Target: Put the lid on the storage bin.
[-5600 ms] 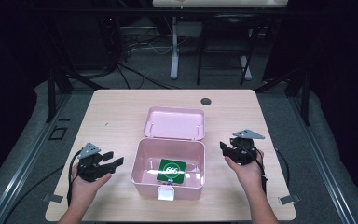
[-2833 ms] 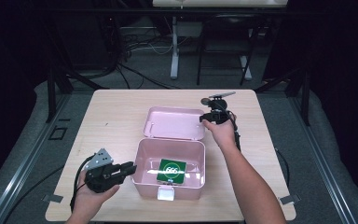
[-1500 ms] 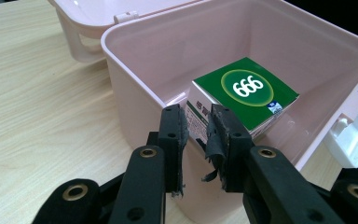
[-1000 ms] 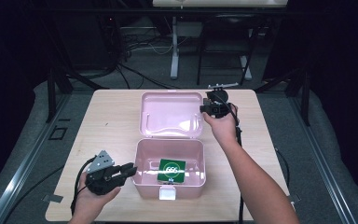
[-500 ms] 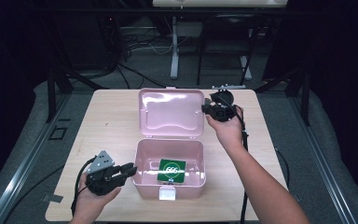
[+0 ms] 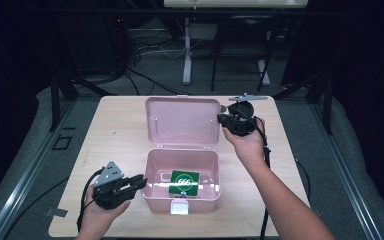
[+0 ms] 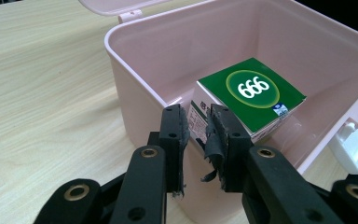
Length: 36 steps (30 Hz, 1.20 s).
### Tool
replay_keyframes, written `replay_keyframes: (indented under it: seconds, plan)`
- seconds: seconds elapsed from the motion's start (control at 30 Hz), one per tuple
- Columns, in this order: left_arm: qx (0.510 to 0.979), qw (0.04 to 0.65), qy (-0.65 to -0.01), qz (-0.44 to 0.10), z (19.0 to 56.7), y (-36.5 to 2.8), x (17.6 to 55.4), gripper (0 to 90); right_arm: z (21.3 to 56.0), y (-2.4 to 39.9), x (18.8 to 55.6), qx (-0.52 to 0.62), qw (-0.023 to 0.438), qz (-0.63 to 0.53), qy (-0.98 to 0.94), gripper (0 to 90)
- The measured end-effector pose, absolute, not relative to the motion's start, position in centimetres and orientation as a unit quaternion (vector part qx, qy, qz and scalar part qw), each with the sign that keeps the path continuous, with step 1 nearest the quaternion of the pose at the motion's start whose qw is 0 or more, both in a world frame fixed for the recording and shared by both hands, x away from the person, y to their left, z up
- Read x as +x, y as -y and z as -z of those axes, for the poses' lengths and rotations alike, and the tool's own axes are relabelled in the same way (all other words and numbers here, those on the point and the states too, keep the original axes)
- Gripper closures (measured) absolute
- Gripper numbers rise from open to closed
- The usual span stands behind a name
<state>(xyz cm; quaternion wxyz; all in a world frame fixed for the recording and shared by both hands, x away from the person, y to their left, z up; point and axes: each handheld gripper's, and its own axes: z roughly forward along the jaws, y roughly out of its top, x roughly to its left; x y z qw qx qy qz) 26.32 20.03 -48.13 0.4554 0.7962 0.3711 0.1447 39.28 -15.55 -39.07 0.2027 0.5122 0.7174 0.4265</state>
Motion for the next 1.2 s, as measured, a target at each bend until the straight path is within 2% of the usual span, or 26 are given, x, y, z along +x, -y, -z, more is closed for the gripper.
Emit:
replay_keyframes:
  seconds: [0.87, 1.2]
  plan:
    - [0.792, 0.457, -0.379, -0.141, 48.2, -20.1, 26.3, 75.5, 38.9, 15.4, 34.3, 0.463, 0.253, -0.441, -0.726, 87.2]
    - [0.792, 0.456, -0.381, -0.143, 48.2, -20.0, 26.3, 75.5, 39.4, 15.6, 32.9, 0.458, 0.258, -0.452, -0.721, 86.9]
